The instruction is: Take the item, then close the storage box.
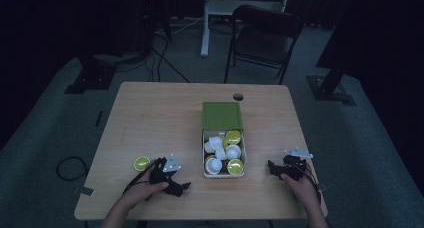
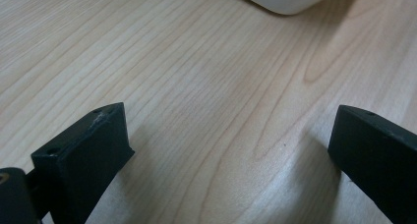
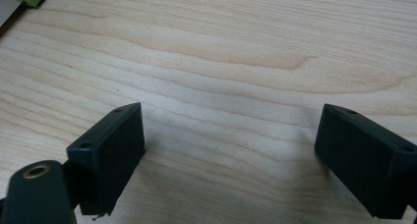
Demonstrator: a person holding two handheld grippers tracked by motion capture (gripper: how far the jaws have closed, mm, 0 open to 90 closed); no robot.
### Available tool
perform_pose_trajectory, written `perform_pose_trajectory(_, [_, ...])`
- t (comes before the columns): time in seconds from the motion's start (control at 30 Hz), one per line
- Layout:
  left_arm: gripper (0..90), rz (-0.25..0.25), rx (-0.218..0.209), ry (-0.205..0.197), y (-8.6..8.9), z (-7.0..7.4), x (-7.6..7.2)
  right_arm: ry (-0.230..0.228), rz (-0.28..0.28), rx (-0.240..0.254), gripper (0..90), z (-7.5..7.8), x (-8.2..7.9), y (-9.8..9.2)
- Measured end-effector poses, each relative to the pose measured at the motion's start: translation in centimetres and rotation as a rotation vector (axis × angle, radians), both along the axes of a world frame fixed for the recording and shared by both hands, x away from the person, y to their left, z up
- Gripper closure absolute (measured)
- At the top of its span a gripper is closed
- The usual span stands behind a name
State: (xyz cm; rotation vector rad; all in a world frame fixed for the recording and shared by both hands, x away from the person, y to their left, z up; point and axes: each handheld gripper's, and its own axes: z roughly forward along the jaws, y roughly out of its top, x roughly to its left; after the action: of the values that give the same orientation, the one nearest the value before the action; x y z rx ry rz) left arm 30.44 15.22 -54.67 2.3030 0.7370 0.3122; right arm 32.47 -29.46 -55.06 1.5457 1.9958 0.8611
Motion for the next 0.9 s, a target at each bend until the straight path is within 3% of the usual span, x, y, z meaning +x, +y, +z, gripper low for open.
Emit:
perform_pose_trajectory(0.1, [2.0, -0.005, -0.002, -0.001, 0.0, 0.0, 0.1, 0.000, 0.000, 0.000, 10.9, 0.0, 0.0, 0.0])
perform_pose_trajectory(0.27, [2.1, -0.055, 0.025, -0.074, -0.1, 0.1, -0.2, 0.000, 0.002, -0.001, 10.9, 0.0, 0.0, 0.0])
perform_pose_trajectory(0.33, [3.7, -0.051, 0.028, -0.079, -0.4, 0.3, -0.3, 0.000, 0.000, -0.001, 10.9, 0.0, 0.0, 0.1])
perform_pose_trajectory(0.43, [6.2, -0.045, -0.012, -0.066, -0.4, 0.6, -0.5, -0.001, 0.015, -0.002, 10.9, 0.0, -0.2, 0.1])
perform_pose_trajectory(0.67, [6.2, -0.042, -0.042, -0.088, -0.2, 2.2, -0.6, 0.017, 0.079, -0.017, 11.5, 0.5, -0.7, 0.6])
perform_pose_trajectory(0.83, [6.1, -0.048, -0.080, -0.122, -0.3, 3.0, -0.8, -0.004, 0.116, -0.006, 11.5, 1.4, -1.3, 1.0])
perform_pose_trajectory(0.9, [6.2, -0.046, -0.106, -0.127, -0.5, 3.6, -0.8, -0.025, 0.167, 0.020, 11.5, 2.4, -1.7, 1.4])
